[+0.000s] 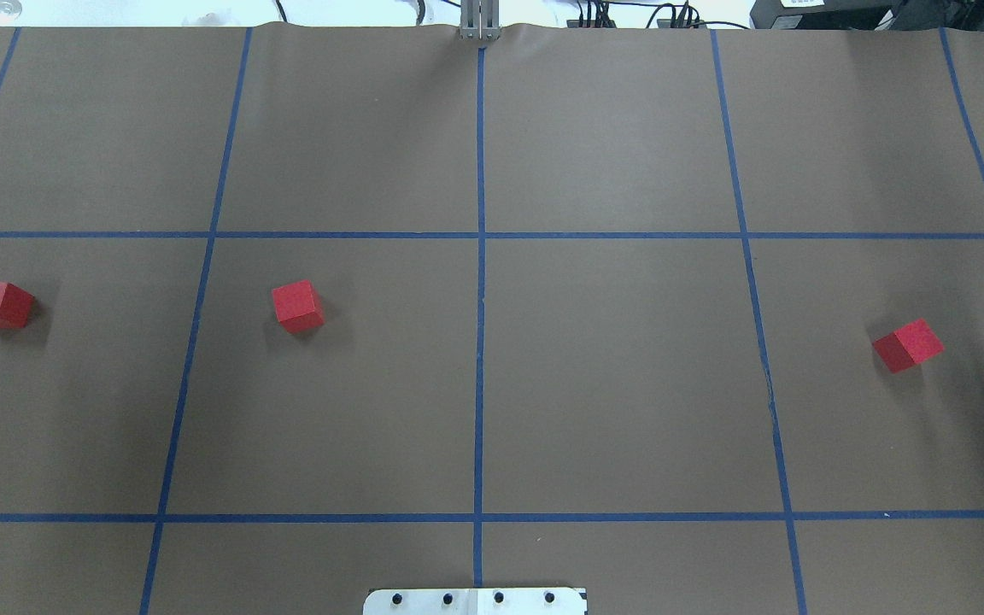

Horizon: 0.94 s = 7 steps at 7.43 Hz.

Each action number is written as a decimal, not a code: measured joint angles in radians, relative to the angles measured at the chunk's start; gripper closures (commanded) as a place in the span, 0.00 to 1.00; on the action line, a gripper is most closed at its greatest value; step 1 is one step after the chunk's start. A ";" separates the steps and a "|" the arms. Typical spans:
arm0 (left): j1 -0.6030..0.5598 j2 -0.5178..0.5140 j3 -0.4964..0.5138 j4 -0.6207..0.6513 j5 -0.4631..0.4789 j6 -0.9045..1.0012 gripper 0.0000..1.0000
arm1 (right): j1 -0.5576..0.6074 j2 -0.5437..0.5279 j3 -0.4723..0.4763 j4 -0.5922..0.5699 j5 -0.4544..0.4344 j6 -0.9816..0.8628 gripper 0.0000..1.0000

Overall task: Form red blocks into L shape at center
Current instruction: 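Reach the right gripper down and grasp the red cube on its side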

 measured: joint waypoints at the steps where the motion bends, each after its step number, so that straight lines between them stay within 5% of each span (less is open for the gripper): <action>1: 0.000 0.000 0.000 0.000 0.000 0.000 0.00 | -0.058 0.003 0.007 0.001 -0.020 0.069 0.00; 7: 0.000 0.002 -0.003 0.000 -0.002 0.000 0.00 | -0.300 -0.077 0.064 -0.008 -0.174 0.283 0.01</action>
